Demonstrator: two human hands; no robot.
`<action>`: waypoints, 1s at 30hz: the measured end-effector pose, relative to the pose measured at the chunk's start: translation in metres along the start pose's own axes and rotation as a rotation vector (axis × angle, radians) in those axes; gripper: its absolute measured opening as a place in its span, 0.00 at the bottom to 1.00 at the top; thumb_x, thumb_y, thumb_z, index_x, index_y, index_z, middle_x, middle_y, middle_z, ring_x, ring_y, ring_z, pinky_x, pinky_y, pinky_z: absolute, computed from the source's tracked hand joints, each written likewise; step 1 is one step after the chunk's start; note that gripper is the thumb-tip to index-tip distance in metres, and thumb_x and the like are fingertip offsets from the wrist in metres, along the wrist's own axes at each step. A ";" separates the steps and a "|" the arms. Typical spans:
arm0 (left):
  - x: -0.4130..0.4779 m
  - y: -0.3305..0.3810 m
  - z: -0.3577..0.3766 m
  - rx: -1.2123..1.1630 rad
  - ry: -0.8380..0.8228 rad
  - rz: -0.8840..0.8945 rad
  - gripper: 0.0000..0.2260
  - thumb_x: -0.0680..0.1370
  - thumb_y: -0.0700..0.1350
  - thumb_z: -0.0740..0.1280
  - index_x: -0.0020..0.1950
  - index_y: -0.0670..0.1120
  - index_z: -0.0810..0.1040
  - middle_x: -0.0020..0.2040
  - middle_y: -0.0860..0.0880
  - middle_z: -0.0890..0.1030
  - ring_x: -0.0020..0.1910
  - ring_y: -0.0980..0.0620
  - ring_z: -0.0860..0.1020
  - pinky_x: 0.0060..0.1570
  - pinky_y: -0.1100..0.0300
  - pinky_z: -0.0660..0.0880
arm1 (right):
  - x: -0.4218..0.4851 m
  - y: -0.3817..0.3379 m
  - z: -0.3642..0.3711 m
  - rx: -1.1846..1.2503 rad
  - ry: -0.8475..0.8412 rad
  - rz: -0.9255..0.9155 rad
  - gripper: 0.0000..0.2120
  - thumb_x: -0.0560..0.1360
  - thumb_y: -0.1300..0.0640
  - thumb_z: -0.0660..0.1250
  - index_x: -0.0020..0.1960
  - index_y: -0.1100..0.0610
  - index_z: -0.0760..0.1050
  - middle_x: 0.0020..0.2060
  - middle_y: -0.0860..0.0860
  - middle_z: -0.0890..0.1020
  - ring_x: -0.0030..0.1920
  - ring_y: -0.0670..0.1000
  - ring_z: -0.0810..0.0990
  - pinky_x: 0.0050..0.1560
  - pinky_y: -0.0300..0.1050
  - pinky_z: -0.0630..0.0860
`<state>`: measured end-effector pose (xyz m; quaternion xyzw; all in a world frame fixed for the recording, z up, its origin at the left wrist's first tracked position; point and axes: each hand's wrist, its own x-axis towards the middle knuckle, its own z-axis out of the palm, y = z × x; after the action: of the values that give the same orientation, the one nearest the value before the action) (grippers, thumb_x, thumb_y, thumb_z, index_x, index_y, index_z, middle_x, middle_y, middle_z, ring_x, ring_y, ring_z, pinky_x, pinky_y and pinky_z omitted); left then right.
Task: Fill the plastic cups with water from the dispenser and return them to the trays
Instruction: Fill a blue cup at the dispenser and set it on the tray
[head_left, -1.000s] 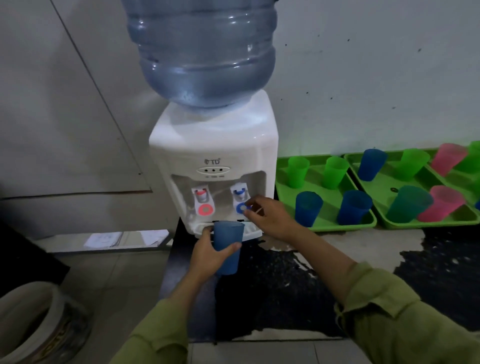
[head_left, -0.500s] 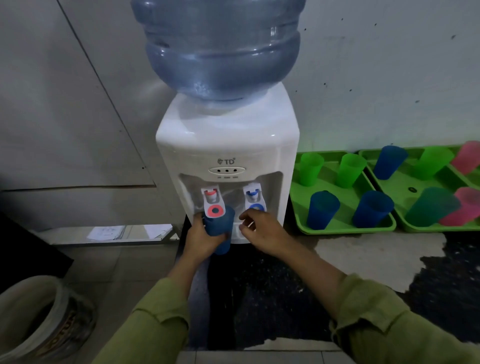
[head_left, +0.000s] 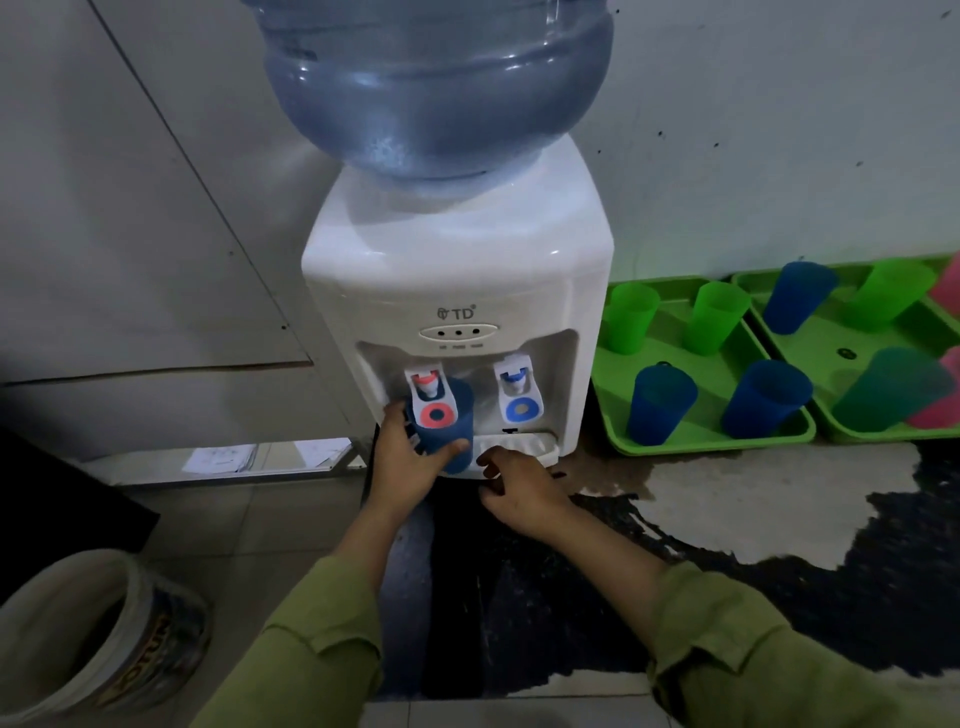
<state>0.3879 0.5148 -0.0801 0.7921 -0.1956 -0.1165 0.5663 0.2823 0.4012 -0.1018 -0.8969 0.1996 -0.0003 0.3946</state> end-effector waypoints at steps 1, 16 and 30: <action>0.002 0.000 0.001 0.022 -0.001 0.008 0.29 0.64 0.37 0.78 0.58 0.49 0.67 0.53 0.55 0.75 0.49 0.61 0.75 0.43 0.74 0.72 | 0.001 0.001 0.002 -0.004 -0.005 0.004 0.20 0.74 0.55 0.64 0.65 0.57 0.69 0.59 0.56 0.78 0.58 0.53 0.76 0.57 0.41 0.72; 0.004 -0.001 -0.006 0.129 -0.114 -0.005 0.32 0.65 0.37 0.77 0.64 0.44 0.66 0.57 0.52 0.74 0.55 0.54 0.74 0.51 0.62 0.73 | 0.034 -0.013 0.014 0.260 0.155 0.058 0.22 0.70 0.52 0.70 0.61 0.56 0.70 0.59 0.54 0.78 0.59 0.54 0.77 0.59 0.42 0.72; 0.012 0.012 -0.014 0.395 0.153 0.129 0.05 0.76 0.39 0.65 0.46 0.38 0.79 0.47 0.42 0.77 0.44 0.50 0.74 0.42 0.66 0.64 | 0.059 -0.024 0.028 0.273 0.208 0.022 0.32 0.67 0.52 0.74 0.66 0.57 0.65 0.65 0.53 0.74 0.65 0.52 0.72 0.61 0.35 0.65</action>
<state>0.4021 0.5182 -0.0638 0.8801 -0.2211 0.0209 0.4196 0.3493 0.4143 -0.1135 -0.8279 0.2474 -0.1159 0.4899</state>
